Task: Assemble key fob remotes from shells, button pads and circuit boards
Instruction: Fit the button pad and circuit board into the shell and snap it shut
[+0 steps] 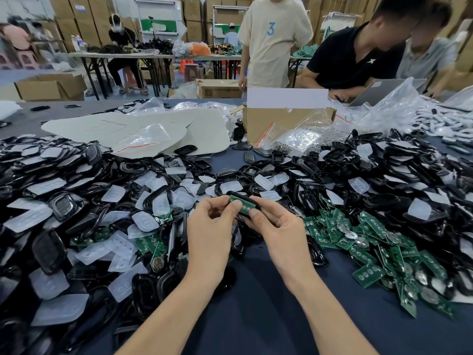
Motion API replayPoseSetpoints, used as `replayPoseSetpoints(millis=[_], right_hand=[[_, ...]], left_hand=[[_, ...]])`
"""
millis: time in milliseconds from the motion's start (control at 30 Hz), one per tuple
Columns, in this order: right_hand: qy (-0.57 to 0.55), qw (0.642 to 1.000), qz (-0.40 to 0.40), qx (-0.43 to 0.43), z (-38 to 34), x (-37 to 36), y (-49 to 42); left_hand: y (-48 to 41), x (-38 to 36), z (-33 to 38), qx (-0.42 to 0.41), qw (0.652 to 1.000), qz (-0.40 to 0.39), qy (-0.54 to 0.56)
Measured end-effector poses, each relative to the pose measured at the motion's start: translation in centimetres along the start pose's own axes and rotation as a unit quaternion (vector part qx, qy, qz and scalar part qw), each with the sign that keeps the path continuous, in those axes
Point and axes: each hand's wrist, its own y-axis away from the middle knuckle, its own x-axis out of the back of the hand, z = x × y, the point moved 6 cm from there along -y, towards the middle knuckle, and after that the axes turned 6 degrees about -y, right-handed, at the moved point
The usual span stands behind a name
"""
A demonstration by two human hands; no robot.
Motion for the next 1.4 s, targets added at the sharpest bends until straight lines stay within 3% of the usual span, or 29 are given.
replayPoseSetpoints(millis=[433,800,1000,1200,1400], right_hand=[[-0.05,0.999,-0.003,-0.015,-0.1,-0.2,0.1],[-0.058,0.998,-0.001,-0.021,0.0,-0.2,0.0],[-0.036,0.999,-0.004,-0.017,-0.2,-0.1,0.0],[0.08,0.997,-0.017,0.005,-0.3,-0.6,0.4],[0.143,0.983,-0.119,0.004,0.2,-5.2,0.3]], left_hand=[[0.6,-0.2,0.7,-0.031,0.999,-0.012,-0.007],[-0.1,-0.4,1.0,-0.052,0.994,-0.097,-0.014],[-0.2,-0.3,1.1,-0.058,0.992,-0.106,-0.021],[-0.6,0.8,2.2,-0.099,0.977,-0.155,-0.106],[-1.0,4.7,4.2,-0.172,0.938,-0.181,-0.242]])
